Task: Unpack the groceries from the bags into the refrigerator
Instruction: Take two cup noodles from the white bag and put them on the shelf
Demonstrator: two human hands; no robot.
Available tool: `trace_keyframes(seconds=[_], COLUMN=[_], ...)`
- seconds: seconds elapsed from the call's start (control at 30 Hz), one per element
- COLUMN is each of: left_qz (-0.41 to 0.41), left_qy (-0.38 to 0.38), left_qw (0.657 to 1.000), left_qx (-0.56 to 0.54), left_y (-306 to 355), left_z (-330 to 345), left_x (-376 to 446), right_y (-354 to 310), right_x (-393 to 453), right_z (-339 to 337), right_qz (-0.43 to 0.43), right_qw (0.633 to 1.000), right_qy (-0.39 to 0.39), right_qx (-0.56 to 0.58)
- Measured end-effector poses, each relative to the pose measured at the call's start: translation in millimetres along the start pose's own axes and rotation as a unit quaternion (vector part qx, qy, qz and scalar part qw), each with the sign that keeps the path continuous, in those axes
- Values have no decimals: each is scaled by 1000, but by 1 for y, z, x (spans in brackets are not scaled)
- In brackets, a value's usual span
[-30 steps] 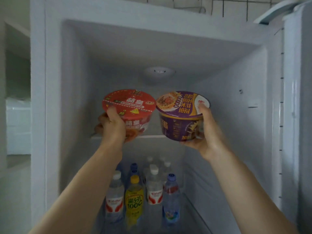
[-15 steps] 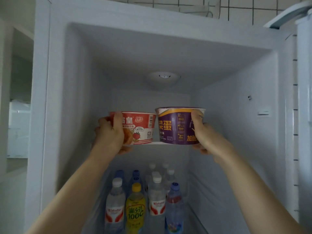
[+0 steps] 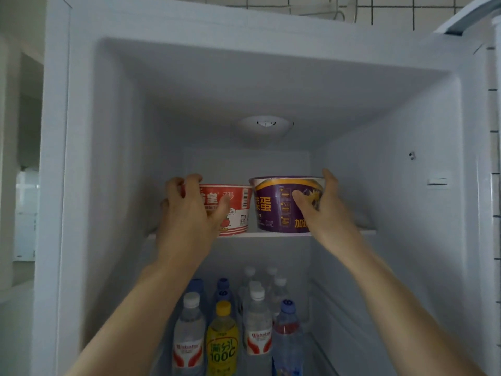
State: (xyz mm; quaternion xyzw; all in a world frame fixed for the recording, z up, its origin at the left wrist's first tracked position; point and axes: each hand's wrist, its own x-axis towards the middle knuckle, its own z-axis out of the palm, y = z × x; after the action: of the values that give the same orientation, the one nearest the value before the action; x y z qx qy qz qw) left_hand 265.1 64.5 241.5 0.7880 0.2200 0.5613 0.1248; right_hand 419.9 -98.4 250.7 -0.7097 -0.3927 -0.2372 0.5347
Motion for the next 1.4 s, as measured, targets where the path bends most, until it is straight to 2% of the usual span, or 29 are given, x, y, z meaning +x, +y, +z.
trace_keyframes(seconds=[0.1, 0.33, 0.53, 0.67, 0.8, 1.03, 1.23, 1.4], left_qz=[-11, -42, -39, -34, -43, -58, -62, -99], left_qy=[-15, -92, -206, -218, -219, -280, -272, -240], left_qw=[1000, 989, 951, 945, 956, 942, 948, 953], left_qx=[18, 111, 228, 243, 192, 173, 155, 155], left_y=[-5, -23, -25, -38, -50, -57, -58, -60], left_z=[11, 43, 62, 70, 76, 72, 74, 67], left_x=[13, 67, 108, 121, 127, 147, 144, 139], right_y=[5, 4, 8, 12, 11, 20, 24, 21], right_x=[11, 51, 82, 96, 104, 116, 113, 103], right_z=[10, 33, 57, 64, 70, 79, 81, 73], right_qz=[-8, -19, 10, 17, 45, 62, 73, 111], right_qw=[1000, 993, 986, 984, 983, 981, 980, 980], right_qy=[-2, -50, -111, -128, -156, -170, -179, -166], right_qx=[5, -107, -127, -123, -85, -67, -51, -3])
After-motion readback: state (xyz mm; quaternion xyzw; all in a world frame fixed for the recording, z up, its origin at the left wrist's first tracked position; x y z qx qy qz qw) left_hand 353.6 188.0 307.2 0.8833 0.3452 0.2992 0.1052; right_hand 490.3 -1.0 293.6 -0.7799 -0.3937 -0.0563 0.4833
